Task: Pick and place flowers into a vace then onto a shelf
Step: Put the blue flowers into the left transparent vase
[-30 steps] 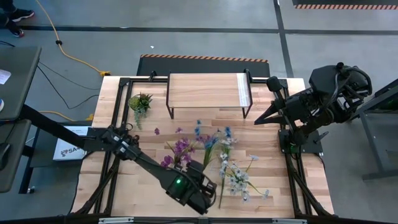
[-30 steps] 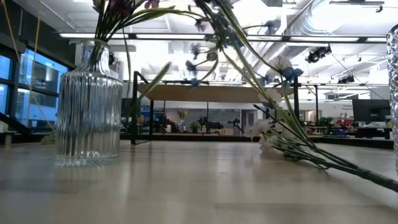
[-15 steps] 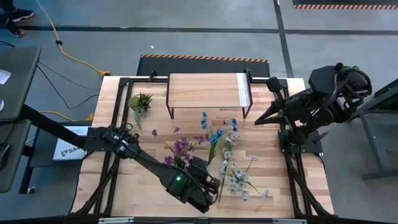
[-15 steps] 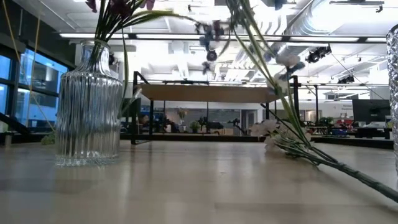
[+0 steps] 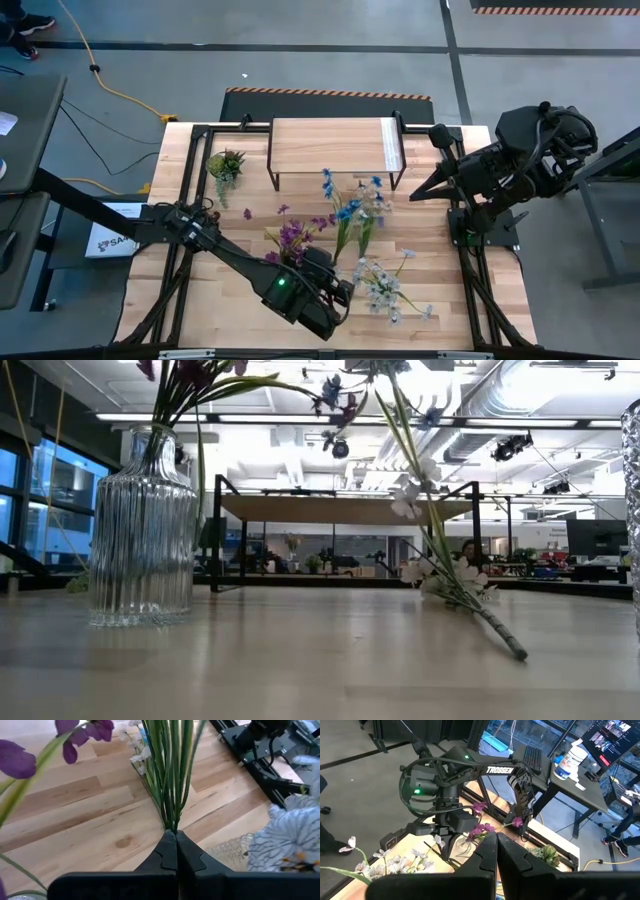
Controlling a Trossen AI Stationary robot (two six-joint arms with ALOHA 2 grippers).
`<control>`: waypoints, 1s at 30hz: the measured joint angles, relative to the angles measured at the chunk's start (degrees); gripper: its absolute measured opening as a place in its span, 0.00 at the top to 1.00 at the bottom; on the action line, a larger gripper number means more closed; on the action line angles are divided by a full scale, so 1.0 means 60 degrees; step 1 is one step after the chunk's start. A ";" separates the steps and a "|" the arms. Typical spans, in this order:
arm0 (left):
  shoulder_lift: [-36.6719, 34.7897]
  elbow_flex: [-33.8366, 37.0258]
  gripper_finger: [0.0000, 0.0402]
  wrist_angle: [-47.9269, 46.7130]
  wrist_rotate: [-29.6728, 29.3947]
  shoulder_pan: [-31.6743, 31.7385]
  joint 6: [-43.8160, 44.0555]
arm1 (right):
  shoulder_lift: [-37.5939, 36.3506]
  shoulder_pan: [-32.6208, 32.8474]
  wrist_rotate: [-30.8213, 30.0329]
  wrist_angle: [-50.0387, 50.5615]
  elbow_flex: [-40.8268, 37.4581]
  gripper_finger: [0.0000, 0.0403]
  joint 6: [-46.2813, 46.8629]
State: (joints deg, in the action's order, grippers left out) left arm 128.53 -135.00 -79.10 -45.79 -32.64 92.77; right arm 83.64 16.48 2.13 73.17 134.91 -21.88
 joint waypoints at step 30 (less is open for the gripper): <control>-0.0475 0.0000 0.94 0.0322 -0.1622 0.0004 -0.1497 | 0.0000 0.0002 0.0000 0.0131 0.0000 1.00 -0.0033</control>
State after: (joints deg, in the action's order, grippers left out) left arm 125.68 -135.00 -77.17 -55.52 -32.62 83.79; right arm 83.64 16.49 2.13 73.95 134.91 -22.07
